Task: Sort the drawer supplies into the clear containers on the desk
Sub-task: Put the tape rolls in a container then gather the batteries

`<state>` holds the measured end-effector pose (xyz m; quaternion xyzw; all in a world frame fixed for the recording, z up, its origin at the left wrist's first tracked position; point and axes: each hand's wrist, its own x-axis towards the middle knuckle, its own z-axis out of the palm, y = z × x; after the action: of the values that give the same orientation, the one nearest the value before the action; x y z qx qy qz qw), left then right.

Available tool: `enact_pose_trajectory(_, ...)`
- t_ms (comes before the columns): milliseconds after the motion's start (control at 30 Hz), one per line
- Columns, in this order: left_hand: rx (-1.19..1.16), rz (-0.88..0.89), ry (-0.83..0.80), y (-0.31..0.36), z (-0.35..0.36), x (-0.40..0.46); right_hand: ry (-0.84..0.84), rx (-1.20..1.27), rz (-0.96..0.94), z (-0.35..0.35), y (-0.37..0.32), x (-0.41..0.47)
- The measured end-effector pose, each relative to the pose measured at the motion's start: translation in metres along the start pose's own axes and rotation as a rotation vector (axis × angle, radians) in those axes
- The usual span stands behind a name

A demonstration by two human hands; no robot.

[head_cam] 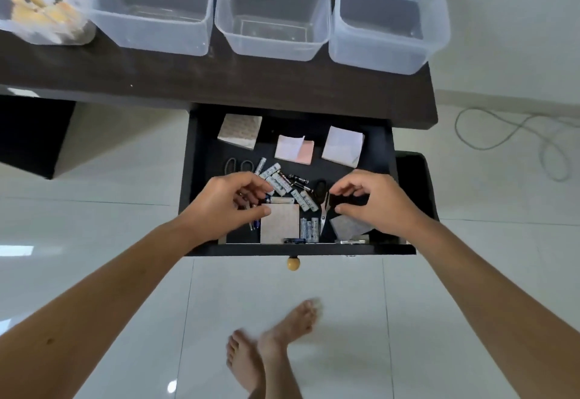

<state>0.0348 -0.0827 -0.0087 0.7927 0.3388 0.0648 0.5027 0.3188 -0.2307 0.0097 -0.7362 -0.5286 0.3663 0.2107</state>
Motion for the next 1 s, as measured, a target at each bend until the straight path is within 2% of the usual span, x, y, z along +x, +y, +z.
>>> enact_pose_trajectory(133,0.006,-0.007,-0.052,-0.007,0.017,0.014,-0.059,0.004,-0.024,0.0,0.009,0.011)
enact_pose_trajectory(433,0.023,-0.061,-0.012,-0.026,0.024,0.033,-0.051,-0.006,-0.04,0.021,0.018,0.038)
enact_pose_trajectory(667,0.184,-0.013,-0.018,-0.036,0.029,0.045,-0.069,-0.132,-0.004,0.042,0.009,0.049)
enact_pose_trajectory(1000,0.495,0.001,-0.155,-0.023,0.033,0.053,-0.118,-0.244,-0.065,0.041,0.005,0.048)
